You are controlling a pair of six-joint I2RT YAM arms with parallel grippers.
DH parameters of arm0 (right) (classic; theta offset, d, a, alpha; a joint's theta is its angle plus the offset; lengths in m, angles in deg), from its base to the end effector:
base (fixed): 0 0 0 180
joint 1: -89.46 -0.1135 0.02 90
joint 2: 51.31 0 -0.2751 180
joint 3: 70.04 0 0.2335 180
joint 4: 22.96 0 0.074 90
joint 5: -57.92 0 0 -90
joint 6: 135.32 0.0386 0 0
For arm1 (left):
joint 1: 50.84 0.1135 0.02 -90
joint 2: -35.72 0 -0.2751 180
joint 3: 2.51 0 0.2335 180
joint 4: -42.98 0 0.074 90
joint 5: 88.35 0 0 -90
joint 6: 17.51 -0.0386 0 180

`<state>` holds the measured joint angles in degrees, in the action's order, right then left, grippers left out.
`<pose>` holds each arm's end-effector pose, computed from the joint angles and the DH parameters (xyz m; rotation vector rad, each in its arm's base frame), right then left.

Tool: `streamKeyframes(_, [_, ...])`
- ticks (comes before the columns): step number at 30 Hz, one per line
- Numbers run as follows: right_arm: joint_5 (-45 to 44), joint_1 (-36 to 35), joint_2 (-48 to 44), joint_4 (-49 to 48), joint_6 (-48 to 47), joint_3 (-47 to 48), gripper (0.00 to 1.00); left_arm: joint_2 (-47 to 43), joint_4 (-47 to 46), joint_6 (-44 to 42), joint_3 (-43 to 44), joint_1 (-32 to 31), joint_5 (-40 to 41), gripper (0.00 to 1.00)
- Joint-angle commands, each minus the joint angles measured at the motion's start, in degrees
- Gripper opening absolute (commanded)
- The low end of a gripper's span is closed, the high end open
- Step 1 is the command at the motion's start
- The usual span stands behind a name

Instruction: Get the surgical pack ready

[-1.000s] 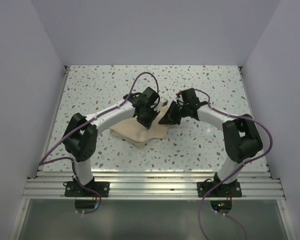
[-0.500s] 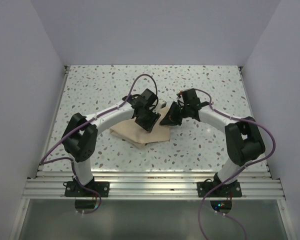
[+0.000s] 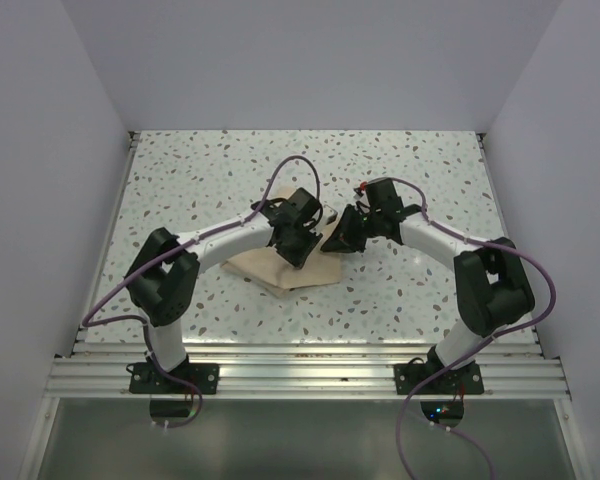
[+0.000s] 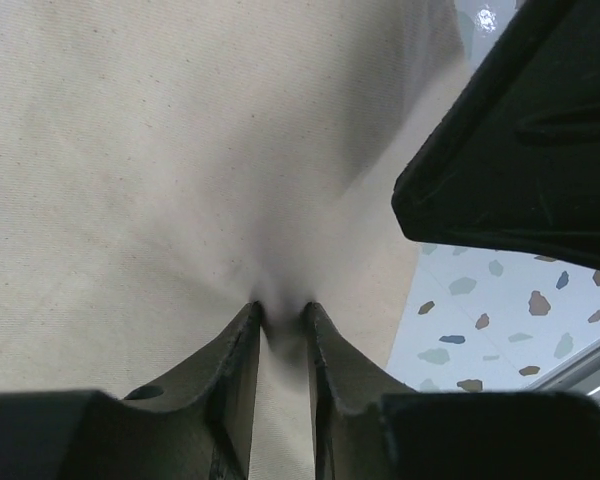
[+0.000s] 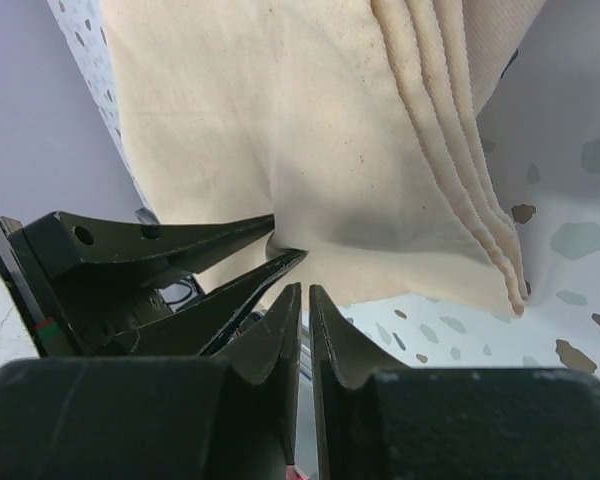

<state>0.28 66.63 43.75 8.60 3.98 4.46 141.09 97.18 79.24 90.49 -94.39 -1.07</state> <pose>0.2946 0.1464 0.2214 0.3552 2.6801 1.1745 0.2638 -0.2533 0.2255 0.8890 2.6292 -0.3042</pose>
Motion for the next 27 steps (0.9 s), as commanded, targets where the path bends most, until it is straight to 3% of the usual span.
streamKeyframes(1, [0.51, 0.15, -0.41, -0.93, -0.96, 0.41, 0.12, 1.25, -2.04, -0.15, -1.03, 1.36, -0.61, 0.25])
streamKeyframes(7, [1.13, 0.07, 0.12, -1.9, 0.0, 0.41, 0.12, 1.86, 0.23, -1.82, 1.43, 2.5, -2.29, 0.0])
streamKeyframes(17, [1.74, -0.9, 1.0, -4.27, 2.73, 1.47, 0.12, -0.33, 6.56, -2.08, 10.39, 3.47, -3.34, 0.0])
streamKeyframes(27, [-0.89, -1.34, 1.88, -4.8, 4.49, 0.94, 0.12, -1.38, 7.71, -2.79, 10.67, 4.09, -5.72, 0.0])
